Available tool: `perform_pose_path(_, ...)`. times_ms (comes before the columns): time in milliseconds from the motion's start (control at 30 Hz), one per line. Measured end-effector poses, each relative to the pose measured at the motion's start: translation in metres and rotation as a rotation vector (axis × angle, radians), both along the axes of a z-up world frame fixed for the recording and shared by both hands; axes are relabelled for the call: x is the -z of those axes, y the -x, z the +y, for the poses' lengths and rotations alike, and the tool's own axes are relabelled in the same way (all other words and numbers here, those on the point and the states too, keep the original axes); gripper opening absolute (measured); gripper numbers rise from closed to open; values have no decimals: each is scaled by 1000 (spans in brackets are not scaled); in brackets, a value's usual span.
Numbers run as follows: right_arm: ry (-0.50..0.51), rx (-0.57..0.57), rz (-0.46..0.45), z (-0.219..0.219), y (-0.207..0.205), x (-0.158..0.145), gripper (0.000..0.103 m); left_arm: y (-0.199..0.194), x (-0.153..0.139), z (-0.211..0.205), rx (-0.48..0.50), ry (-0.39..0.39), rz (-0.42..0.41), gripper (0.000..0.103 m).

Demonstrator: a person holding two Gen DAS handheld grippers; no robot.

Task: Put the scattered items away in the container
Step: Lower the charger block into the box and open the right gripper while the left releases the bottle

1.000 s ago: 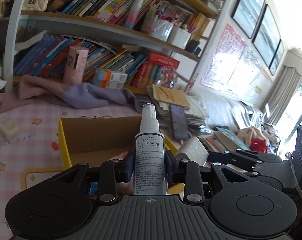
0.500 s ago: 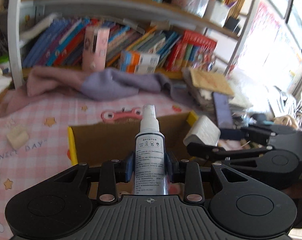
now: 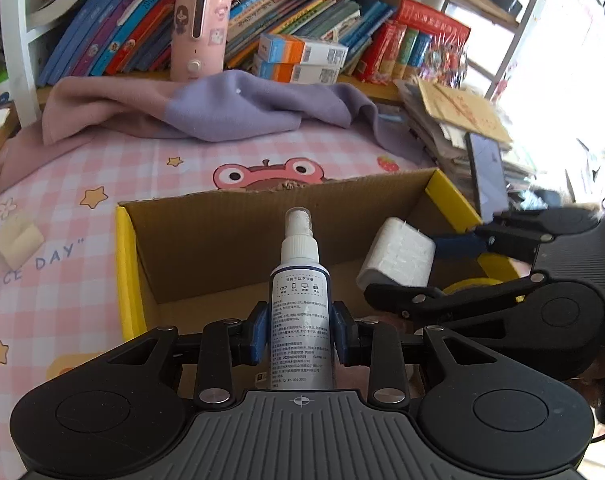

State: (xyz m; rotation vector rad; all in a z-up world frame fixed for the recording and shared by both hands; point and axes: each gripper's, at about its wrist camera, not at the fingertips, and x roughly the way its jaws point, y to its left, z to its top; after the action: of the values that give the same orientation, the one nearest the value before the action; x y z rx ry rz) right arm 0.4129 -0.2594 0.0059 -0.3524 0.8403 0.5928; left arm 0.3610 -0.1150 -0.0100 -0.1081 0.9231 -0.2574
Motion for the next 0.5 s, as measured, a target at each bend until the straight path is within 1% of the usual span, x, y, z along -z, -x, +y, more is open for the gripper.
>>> perform_pose_path(133,1,9,-17,-2,-1,0,54,-2,1,-1,-15,-4,7,32)
perform_pose_path(200,-15,21,-17,-5,-1,-1,54,0,-2,-2,-22,-13,-7,34)
perform_pose_path(233,-26,27,-12,-7,-2,-1,55,2,-4,-2,-25,-15,-19,39)
perform_pose_path(267,-35,34,-9,-8,-2,-3,55,4,-7,-1,-25,-11,-31,41)
perform_pose_path(333,-52,48,-24,-10,0,-7,56,11,-15,1,-34,-5,-54,53)
perform_pose_path(367,-56,57,-36,-10,2,-11,60,14,-21,2,-43,-9,-65,55)
perform_pose_path(467,-97,84,-81,-14,14,-26,61,28,-40,5,-50,6,-127,60)
perform_pose_path(500,-108,88,-91,-15,18,-31,61,34,-46,7,-58,13,-150,67)
